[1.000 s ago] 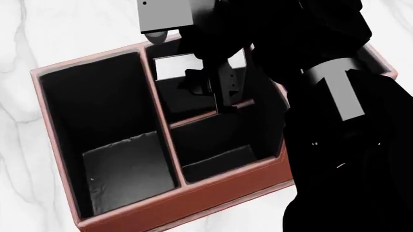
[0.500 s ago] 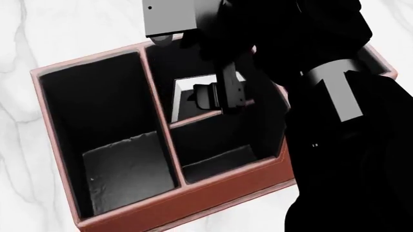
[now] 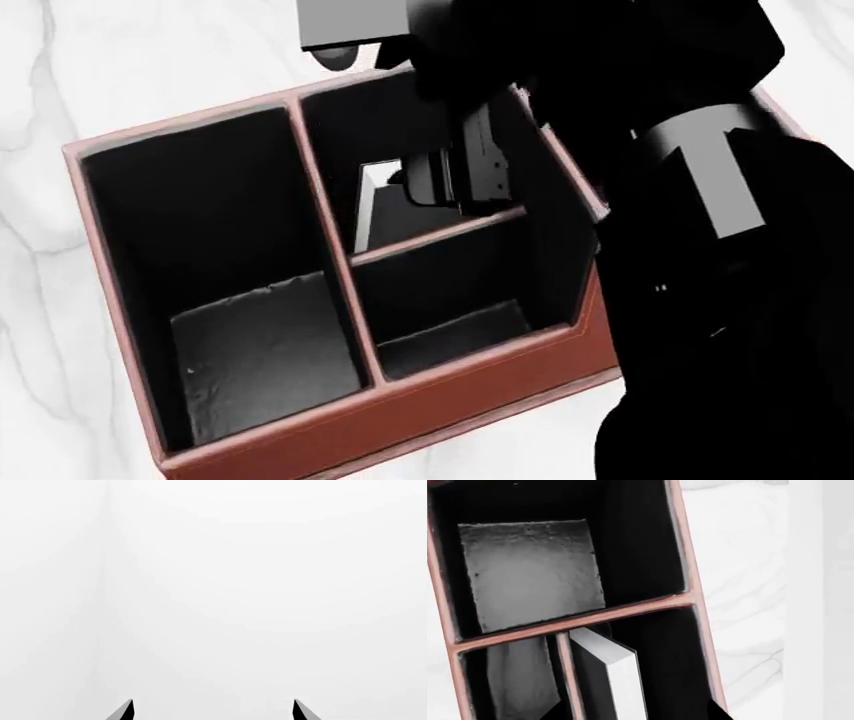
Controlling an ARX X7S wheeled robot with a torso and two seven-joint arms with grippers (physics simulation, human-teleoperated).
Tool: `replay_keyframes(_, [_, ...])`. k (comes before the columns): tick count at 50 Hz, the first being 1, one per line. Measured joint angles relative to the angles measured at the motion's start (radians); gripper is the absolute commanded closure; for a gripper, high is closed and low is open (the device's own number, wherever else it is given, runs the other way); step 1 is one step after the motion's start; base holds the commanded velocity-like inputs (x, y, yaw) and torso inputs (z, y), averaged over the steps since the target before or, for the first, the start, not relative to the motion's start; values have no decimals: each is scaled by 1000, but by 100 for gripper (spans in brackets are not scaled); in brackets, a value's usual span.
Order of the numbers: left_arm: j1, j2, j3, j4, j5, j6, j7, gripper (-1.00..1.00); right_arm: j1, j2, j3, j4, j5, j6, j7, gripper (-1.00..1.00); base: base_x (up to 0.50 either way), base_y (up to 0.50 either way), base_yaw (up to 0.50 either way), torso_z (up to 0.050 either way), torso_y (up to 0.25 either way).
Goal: Pick up the book and place it in the front compartment of the caddy.
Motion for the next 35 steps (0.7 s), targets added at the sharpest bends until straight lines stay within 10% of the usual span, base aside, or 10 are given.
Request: replay_keyframes(35, [6, -6, 5, 0, -2, 8, -6, -100, 187, 53, 138, 0, 10, 2, 216, -100, 0, 0, 0, 0, 0])
